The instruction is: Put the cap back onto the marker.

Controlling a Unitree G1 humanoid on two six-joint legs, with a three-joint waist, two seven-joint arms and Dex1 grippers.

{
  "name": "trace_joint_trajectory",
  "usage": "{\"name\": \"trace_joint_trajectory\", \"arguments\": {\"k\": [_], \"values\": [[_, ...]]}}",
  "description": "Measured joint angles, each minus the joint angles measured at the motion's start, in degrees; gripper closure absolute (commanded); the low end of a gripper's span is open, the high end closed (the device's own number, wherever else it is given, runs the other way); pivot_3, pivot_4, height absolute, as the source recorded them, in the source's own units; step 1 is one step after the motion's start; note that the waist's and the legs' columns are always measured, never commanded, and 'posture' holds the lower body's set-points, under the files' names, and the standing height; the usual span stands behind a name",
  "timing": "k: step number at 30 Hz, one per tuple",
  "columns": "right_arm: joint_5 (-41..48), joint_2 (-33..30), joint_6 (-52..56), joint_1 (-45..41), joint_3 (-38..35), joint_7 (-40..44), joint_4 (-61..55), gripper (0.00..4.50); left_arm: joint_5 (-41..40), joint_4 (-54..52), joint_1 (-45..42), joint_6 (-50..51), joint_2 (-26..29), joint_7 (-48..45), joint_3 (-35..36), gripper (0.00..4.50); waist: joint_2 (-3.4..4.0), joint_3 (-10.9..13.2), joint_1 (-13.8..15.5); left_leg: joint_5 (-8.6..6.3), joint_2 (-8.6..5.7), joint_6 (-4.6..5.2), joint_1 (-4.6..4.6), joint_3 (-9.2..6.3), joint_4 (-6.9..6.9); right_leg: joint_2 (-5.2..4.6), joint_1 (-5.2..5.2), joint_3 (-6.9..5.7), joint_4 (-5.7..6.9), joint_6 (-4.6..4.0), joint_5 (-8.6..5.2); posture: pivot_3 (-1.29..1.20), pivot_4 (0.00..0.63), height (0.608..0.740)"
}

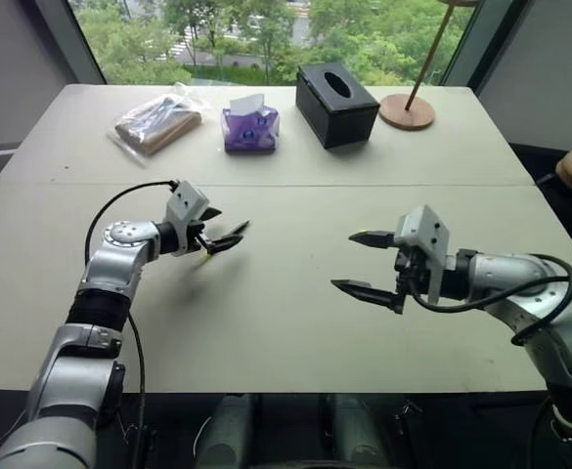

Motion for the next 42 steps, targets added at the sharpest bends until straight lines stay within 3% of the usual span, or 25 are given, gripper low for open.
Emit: {"name": "trace_joint_trajectory", "arguments": {"k": [12,15,21,22,23,33,39,42], "values": [[-0.7,1.8,-0.4,0.8,0.1,-2.4,-1.0,0.02,3.1,1.5,-0.5,-1.4,-0.7,-0.3,-1.0,0.02,0.00,0.0,0.0,0.00,0.02,0.00,0.01,-0.06,0.03,0.00,0.02,0.01,0.01,-0.01,0.00,0.00,0.150,0.740],[-0.9,2.1,-0.7,0.8,0.2,-2.4,-1.0,0.00,3.4,1.4,-0.5,-1.5,-0.6,-0.5,-1.0,0.84,0.00,0.0,0.0,0.00,0.02,0.00,0.02,-0.06,0.03,0.00,0.03,0.01,0.02,-0.01,0.00,0.00,0.150,0.740],[-1.2,2.1,-1.0,0.7,0.2,-2.4,-0.9,0.00,3.7,-0.1,0.8,-2.2,-0.6,-0.7,-1.0,3.89,0.01,0.0,0.0,0.00,0.03,0.00,0.06,-0.06,0.02,0.00,0.06,0.02,0.02,-0.04,-0.01,0.00,0.150,0.740],[-1.2,2.1,-1.0,0.7,0.2,-2.4,-0.9,0.00,3.7,-0.8,1.2,-2.1,-0.5,-0.6,-1.0,4.32,0.00,0.0,0.0,0.00,0.04,0.00,0.07,-0.06,0.02,0.00,0.06,0.02,0.03,-0.12,-0.05,0.00,0.150,0.740],[-1.2,2.1,-1.0,0.7,0.2,-2.4,-0.9,0.00,3.7,-1.2,1.5,-2.0,-0.5,-0.6,-0.9,4.45,0.00,0.0,0.0,0.00,0.04,0.00,0.08,-0.07,0.03,0.00,0.06,0.02,0.03,-0.14,-0.06,0.00,0.150,0.740],[-6.7,2.3,-6.6,1.7,0.0,-3.8,6.6,0.00,3.6,-3.0,2.7,-2.2,0.3,-0.7,-0.9,4.45,-0.01,-0.1,-0.1,0.00,-0.01,0.00,0.10,0.03,0.02,0.01,0.07,0.03,0.04,-0.16,-0.06,0.00,0.150,0.740],[-13.0,3.1,-15.5,0.7,-0.3,-3.3,24.7,0.00,0.4,-9.8,0.5,0.7,8.3,-15.9,-1.6,4.45,0.00,0.0,-0.1,0.00,-0.01,0.00,0.10,0.24,0.01,0.05,0.05,0.04,0.04,-0.20,-0.06,0.00,0.150,0.740],[-14.0,4.7,-18.4,-3.1,0.0,-1.5,31.0,0.00,-1.3,-12.1,-2.9,2.4,8.8,-19.9,-1.6,4.45,0.00,0.0,-0.2,0.01,-0.02,0.01,0.10,0.27,0.05,0.05,0.08,0.06,0.04,-0.19,-0.03,0.00,0.150,0.740]]}}
